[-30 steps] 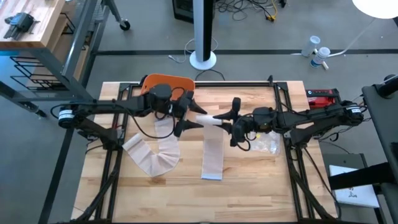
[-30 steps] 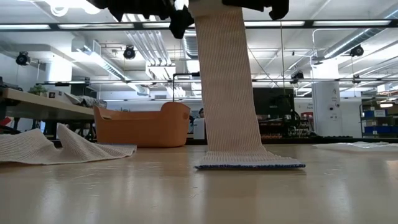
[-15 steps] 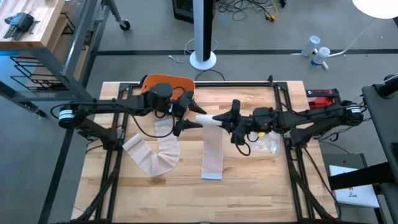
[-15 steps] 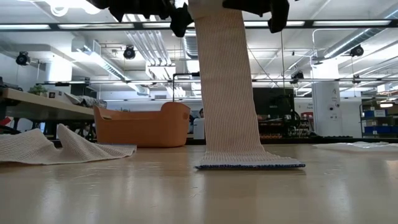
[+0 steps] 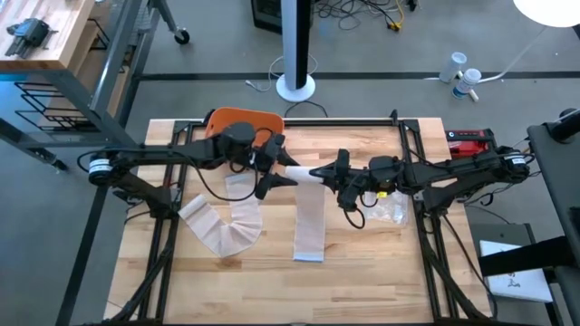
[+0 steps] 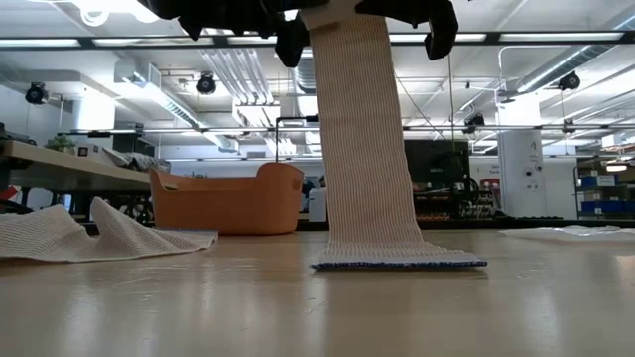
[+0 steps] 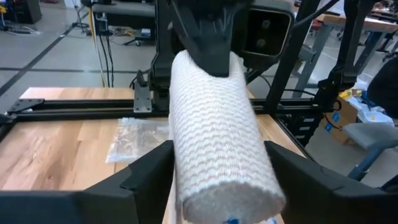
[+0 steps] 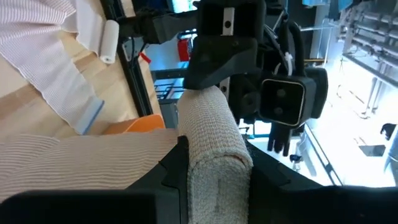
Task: Roll bandage
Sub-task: Roll the right white bandage
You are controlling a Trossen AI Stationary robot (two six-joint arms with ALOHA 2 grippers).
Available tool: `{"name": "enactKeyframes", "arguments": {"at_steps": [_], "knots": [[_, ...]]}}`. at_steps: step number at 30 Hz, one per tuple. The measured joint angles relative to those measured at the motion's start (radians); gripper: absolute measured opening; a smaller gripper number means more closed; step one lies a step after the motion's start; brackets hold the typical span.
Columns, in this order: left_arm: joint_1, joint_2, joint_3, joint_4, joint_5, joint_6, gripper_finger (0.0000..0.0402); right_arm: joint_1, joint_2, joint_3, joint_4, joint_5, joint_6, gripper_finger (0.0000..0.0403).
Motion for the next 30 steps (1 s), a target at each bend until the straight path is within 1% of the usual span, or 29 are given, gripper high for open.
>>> {"name": "enactKeyframes", "arguments": {"at_steps": [5,8,11,17,18,21,23,25,27,30], "knots": [[0.000,0.002,0.000,0.012,0.000,0.003,0.0213,0.000,0.000,0.000,0.014,0.000,-0.026,0.0089],[0.000,0.002,0.000,0.013,0.000,0.005,0.0195,0.000,0.000,0.000,0.014,0.001,-0.026,0.0089],[0.000,0.002,0.000,0.014,0.000,0.006,0.0165,0.000,0.000,0.000,0.014,0.001,-0.026,0.0089],[0.000,0.002,0.000,0.014,0.000,0.012,0.0087,0.000,0.000,0.000,0.012,0.003,-0.024,0.0091],[0.000,0.002,0.000,0.014,0.000,0.016,0.0080,0.000,0.000,0.000,0.013,0.003,-0.020,0.0095],[0.000,0.002,0.000,0.014,0.000,0.027,0.0078,0.000,0.000,0.000,0.011,0.002,0.023,0.0114],[0.000,0.002,0.000,0.014,0.000,0.029,0.0082,0.002,0.000,0.000,0.011,0.003,0.095,0.0134],[0.000,0.000,0.000,0.014,-0.001,0.030,0.0094,0.003,0.000,0.000,0.015,0.012,0.232,0.0159],[0.000,-0.004,0.000,0.015,-0.002,0.040,0.0101,0.009,-0.002,0.000,0.015,0.015,0.412,0.0187],[0.000,-0.008,0.000,0.009,-0.024,0.097,0.0100,0.021,-0.008,0.000,0.016,0.016,0.696,0.0229]]}}
